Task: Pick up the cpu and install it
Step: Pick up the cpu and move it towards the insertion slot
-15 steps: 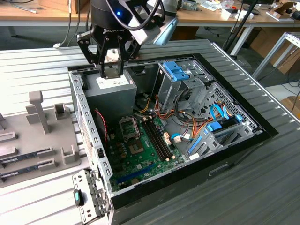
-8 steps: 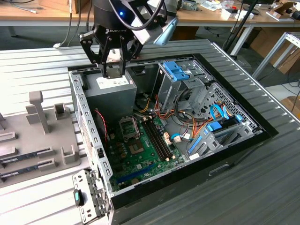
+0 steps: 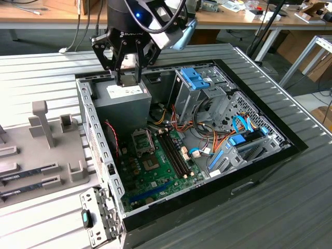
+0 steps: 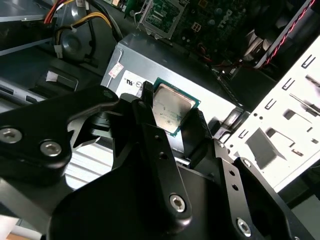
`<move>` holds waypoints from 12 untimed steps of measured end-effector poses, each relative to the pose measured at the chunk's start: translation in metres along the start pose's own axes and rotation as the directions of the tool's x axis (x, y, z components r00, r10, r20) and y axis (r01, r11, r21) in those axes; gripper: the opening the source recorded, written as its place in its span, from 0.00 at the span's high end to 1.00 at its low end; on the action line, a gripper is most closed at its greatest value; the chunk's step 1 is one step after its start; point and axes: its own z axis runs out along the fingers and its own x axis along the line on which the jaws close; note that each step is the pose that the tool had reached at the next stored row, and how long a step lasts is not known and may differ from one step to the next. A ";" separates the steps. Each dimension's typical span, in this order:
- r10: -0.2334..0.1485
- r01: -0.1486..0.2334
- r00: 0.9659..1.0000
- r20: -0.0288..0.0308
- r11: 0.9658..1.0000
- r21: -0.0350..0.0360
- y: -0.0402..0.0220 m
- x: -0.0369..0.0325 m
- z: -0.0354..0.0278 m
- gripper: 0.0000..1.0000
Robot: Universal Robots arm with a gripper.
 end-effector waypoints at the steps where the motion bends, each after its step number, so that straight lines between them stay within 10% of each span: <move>1: 0.000 0.000 1.000 0.000 1.000 0.000 0.0000 -0.0005 0.0000 0.53; 12: 0.000 0.000 1.000 0.000 1.000 0.000 0.0002 -0.0079 0.0005 0.53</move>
